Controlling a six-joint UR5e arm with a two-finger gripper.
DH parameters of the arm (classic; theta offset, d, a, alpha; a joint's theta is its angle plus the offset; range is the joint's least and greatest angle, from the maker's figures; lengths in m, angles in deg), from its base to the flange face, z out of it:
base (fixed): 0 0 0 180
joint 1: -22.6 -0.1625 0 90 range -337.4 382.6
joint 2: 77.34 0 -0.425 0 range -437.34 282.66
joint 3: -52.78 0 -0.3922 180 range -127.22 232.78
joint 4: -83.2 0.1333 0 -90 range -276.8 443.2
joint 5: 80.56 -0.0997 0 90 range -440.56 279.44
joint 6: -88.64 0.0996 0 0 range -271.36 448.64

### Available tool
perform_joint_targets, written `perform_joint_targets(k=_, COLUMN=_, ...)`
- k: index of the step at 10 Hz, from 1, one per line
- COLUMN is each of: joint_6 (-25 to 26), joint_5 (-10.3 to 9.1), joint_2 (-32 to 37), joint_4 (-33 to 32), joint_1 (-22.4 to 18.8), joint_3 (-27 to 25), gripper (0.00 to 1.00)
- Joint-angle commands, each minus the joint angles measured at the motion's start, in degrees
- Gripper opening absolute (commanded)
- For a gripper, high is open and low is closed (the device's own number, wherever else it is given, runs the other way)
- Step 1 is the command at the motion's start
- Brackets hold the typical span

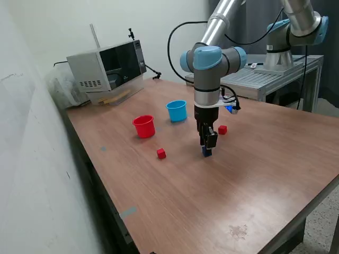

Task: Place red objects in the red bin, and blue objects in the blue bin.

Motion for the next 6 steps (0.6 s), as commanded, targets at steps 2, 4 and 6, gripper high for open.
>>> perform_joint_targets(k=2, joint_6=-0.05, joint_5=-0.32, joint_2=-0.08, joint_4=-0.25, joint_1=-0.2, joint_3=-0.17, gripper=0.0)
perform_joint_targets(k=4, joint_6=-5.46, joint_5=-0.49, joint_2=1.49, joint_4=0.1, joint_1=-0.2, joint_3=1.5, gripper=0.0)
perform_joint_targets(k=6, joint_6=-7.95, joint_5=-0.4, joint_2=7.44, joint_4=0.28, joint_1=0.41, joint_3=0.98, gripper=0.0)
